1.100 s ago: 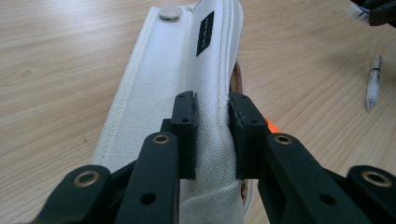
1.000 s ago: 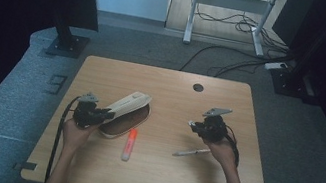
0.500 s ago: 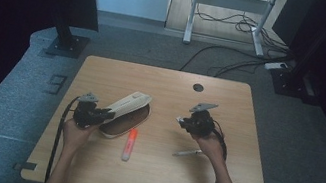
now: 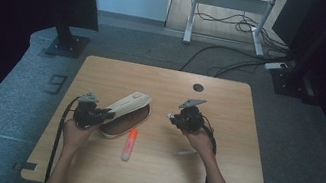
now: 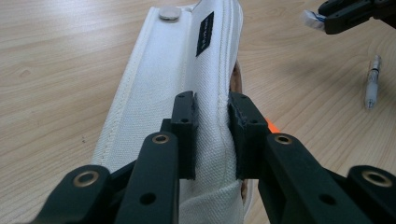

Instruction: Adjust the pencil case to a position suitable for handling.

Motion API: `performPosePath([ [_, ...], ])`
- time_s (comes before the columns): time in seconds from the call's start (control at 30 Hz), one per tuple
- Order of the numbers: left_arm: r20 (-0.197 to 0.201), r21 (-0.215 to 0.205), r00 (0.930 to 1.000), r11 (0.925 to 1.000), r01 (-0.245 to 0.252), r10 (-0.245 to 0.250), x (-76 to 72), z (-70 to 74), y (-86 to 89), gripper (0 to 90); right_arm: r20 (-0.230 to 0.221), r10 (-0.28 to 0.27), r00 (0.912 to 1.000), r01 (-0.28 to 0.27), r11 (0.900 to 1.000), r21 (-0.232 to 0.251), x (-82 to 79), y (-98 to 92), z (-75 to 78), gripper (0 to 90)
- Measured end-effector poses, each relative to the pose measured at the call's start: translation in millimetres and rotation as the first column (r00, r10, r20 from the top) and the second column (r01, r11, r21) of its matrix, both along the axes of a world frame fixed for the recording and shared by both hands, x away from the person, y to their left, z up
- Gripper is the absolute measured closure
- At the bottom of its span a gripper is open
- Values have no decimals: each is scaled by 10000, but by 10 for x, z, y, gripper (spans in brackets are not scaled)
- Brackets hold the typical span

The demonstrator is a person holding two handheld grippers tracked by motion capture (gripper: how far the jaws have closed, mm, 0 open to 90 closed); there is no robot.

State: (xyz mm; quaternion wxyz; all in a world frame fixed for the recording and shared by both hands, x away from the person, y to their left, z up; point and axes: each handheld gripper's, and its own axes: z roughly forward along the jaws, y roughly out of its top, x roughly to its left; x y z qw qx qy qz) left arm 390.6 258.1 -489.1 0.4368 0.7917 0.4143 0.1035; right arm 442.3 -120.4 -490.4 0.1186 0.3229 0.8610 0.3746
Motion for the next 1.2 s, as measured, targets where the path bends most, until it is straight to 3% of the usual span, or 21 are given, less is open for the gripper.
performPosePath([
  [1.2,-49,-249,9999,9996,117,-118,0,9,21,738,302,530,9981,-531,9986,18,247,728,-205,723],
])
